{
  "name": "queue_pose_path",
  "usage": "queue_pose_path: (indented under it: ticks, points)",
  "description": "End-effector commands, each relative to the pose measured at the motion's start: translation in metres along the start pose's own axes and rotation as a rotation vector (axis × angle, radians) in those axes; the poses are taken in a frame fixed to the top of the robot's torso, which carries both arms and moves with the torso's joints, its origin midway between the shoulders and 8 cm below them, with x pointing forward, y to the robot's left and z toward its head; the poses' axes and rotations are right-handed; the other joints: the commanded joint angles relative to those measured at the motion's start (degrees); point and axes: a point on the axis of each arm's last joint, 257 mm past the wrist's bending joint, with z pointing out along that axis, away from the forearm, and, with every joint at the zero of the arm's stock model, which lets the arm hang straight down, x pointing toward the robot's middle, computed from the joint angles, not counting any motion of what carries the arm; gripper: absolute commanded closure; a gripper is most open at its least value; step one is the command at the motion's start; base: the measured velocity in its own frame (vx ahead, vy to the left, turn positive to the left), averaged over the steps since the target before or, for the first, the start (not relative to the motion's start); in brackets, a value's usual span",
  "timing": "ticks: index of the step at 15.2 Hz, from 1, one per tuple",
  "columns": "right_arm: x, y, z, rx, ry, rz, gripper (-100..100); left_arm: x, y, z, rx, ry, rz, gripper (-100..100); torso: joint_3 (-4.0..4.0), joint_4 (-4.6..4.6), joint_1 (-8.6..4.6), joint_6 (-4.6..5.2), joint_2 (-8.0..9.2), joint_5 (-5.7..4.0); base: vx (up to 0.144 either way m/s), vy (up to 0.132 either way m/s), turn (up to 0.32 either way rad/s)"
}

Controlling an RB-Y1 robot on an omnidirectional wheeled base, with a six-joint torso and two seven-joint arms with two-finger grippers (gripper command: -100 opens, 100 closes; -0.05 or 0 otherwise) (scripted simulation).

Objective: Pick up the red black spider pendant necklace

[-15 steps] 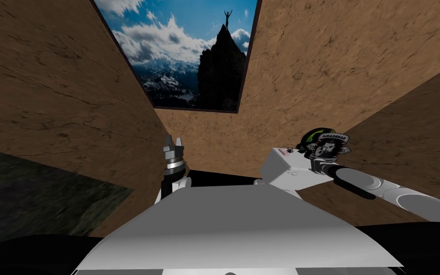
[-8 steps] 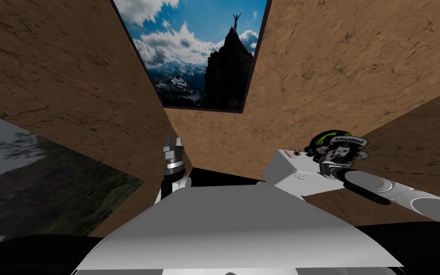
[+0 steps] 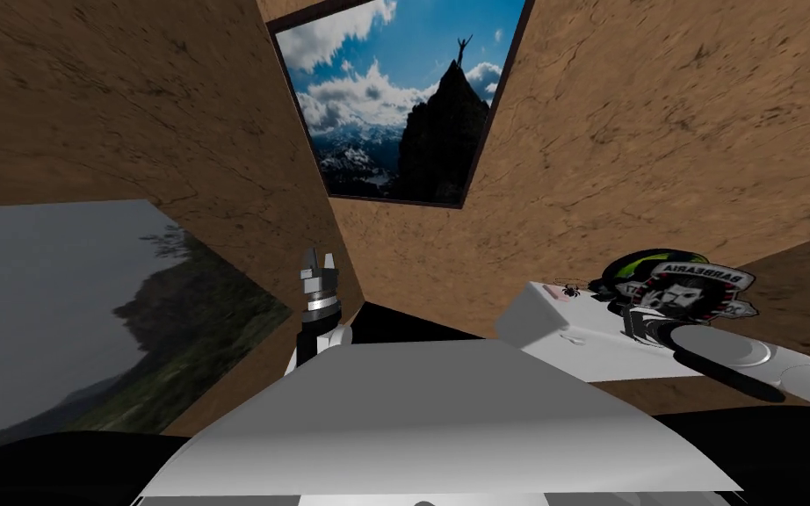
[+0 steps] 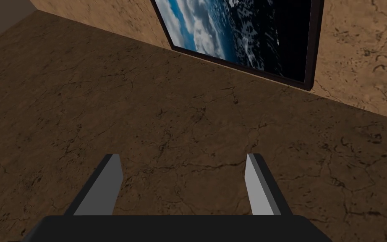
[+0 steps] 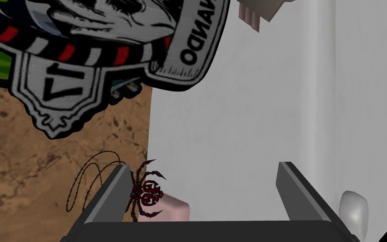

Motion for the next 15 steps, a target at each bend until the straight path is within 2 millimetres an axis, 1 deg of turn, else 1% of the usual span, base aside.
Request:
queue_pose_path:
  ticks: [1, 2, 3, 4, 5, 6, 7, 9, 10, 11, 12, 13, 14, 15]
  points:
    - [0.006, 0.003, 0.001, -0.007, 0.007, 0.006, -100, 0.000, 0.000, 0.000, 0.000, 0.000, 0.000, 0, 0.00, 0.00, 0.00, 0.00, 0.00, 0.00, -0.017, 0.018, -0.020]
    - [0.006, 0.001, 0.000, -0.004, 0.007, -0.005, -100, 0.000, 0.000, 0.000, 0.000, 0.000, 0.000, 0, -0.02, -0.01, -0.04, 0.02, -0.04, -0.01, -0.005, 0.009, -0.031]
    - [0.028, 0.006, -0.003, -0.017, 0.046, 0.002, -100, 0.000, 0.000, 0.000, 0.000, 0.000, 0.000, 0, -0.05, -0.02, -0.08, 0.01, -0.09, -0.01, -0.018, 0.030, 0.200]
    - [0.028, 0.006, -0.003, -0.017, 0.046, 0.002, -100, 0.000, 0.000, 0.000, 0.000, 0.000, 0.000, 0, -0.06, -0.03, -0.05, -0.08, -0.10, -0.01, -0.030, 0.033, 0.270]
    - [0.049, 0.010, -0.007, -0.028, 0.084, 0.010, -100, 0.000, 0.000, 0.000, 0.000, 0.000, 0.000, 0, -0.06, -0.03, -0.05, -0.08, -0.09, -0.02, -0.042, 0.039, 0.299]
    - [0.049, 0.010, -0.007, -0.028, 0.084, 0.010, -100, 0.000, 0.000, 0.000, 0.000, 0.000, 0.000, 0, -0.04, -0.02, -0.02, -0.10, -0.06, 0.01, -0.055, 0.042, 0.221]
    - [0.069, 0.013, -0.011, -0.038, 0.120, 0.017, -100, 0.000, 0.000, 0.000, 0.000, 0.000, 0.000, 0, -0.02, -0.01, 0.00, -0.05, -0.01, 0.00, -0.061, 0.058, 0.272]
    - [0.069, 0.013, -0.011, -0.038, 0.120, 0.017, -100, 0.000, 0.000, 0.000, 0.000, 0.000, 0.000, 0, 0.02, 0.01, 0.06, -0.05, 0.05, 0.03, -0.049, 0.044, 0.144]
    - [0.086, 0.016, -0.016, -0.046, 0.150, 0.025, -100, 0.000, 0.000, 0.000, 0.000, 0.000, 0.000, 0, 0.01, 0.01, 0.02, 0.00, 0.02, 0.02, -0.042, 0.038, 0.160]
    - [0.105, 0.018, -0.021, -0.053, 0.185, 0.031, -100, 0.000, 0.000, 0.000, 0.000, 0.000, 0.000, 0, 0.01, 0.00, 0.00, -0.05, 0.02, 0.00, -0.054, 0.059, 0.396]
    - [0.106, 0.018, -0.022, -0.053, 0.187, 0.034, -100, 0.000, 0.000, 0.000, 0.000, 0.000, 0.000, 0, 0.01, 0.00, 0.04, -0.13, 0.03, 0.02, -0.052, 0.055, 0.312]
    - [0.122, 0.020, -0.027, -0.059, 0.216, 0.042, -100, 0.000, 0.000, 0.000, 0.000, 0.000, 0.000, 0, 0.01, 0.00, 0.05, -0.08, 0.03, 0.02, -0.059, 0.062, 0.252]
    - [0.122, 0.020, -0.027, -0.059, 0.216, 0.042, -100, 0.000, 0.000, 0.000, 0.000, 0.000, 0.000, 0, 0.02, 0.00, 0.07, -0.07, 0.05, 0.02, -0.054, 0.059, 0.157]
    - [0.136, 0.022, -0.033, -0.065, 0.243, 0.050, -100, 0.000, 0.000, 0.000, 0.000, 0.000, 0.000, 0, 0.03, 0.01, 0.07, -0.03, 0.06, 0.03, -0.049, 0.064, 0.201]
